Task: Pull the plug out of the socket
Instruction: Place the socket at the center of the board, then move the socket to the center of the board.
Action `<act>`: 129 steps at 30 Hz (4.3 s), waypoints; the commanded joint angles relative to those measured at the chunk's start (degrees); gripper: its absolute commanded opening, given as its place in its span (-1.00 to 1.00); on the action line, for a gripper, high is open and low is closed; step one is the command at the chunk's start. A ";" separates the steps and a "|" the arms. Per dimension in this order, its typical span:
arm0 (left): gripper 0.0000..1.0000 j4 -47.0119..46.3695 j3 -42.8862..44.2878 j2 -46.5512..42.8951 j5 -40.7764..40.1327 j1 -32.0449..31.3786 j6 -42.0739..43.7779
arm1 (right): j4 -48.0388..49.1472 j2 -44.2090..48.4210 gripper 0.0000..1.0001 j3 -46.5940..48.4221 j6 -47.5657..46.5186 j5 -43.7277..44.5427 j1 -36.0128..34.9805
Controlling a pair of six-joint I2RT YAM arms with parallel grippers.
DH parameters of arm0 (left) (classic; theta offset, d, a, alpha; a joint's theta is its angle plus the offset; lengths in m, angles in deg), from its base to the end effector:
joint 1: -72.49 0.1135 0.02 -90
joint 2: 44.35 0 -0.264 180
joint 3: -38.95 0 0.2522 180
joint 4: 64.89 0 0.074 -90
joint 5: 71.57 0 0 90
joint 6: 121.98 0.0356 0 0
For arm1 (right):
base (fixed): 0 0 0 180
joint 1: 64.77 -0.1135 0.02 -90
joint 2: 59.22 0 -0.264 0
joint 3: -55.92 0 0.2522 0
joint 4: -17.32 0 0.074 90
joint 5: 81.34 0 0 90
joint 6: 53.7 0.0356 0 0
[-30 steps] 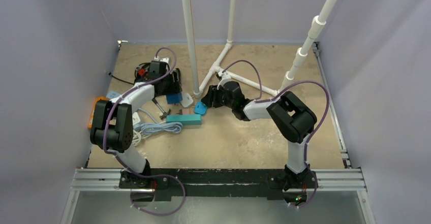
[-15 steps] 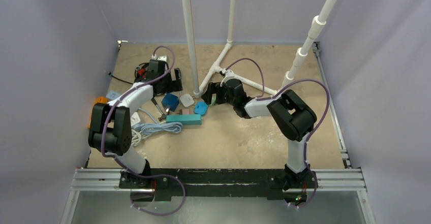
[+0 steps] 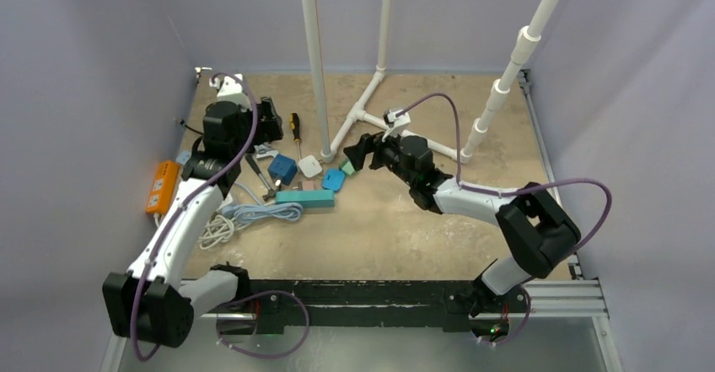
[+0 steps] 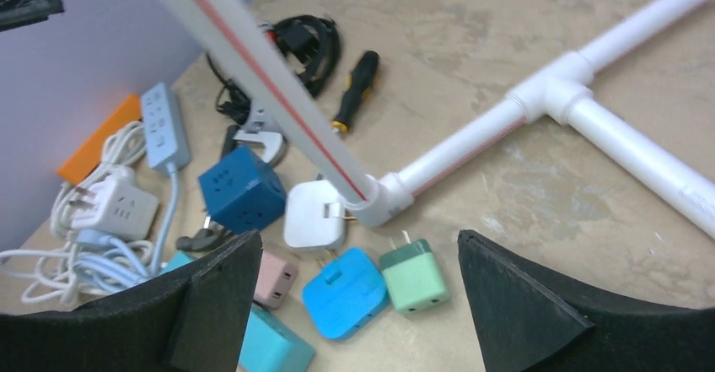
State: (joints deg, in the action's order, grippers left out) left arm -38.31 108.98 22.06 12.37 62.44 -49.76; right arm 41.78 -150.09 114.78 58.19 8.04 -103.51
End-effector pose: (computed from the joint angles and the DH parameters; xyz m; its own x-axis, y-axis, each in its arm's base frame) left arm 0.2633 -0.0429 0.3287 -0.3895 -0.2394 -0.8894 -0.0432 0.9693 -0.2420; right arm 0.2700 0.2171 0.2294 -0.3315 0.2120 -0.9193 -0.5502 0.7481 0.3709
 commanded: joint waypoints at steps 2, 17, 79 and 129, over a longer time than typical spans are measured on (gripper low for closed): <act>0.93 0.11 -3.71 -7.27 -1.03 0.29 2.48 | 1.10 5.93 0.76 -0.03 -7.58 8.34 -11.71; 0.99 3.44 -0.76 -4.45 2.99 12.41 2.82 | -4.37 -20.64 0.19 25.25 -27.58 11.92 -31.61; 0.96 0.89 -3.36 -8.16 11.14 13.13 -0.32 | -22.55 -2.29 -1.00 0.87 6.55 35.85 -32.19; 0.95 1.15 -4.22 -5.86 14.33 8.07 -0.68 | -24.34 -15.76 0.75 20.29 -4.68 24.27 -25.14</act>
State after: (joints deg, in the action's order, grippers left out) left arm -35.20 104.54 16.14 25.74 70.79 -49.48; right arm 17.26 -164.13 131.90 53.34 31.27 -126.94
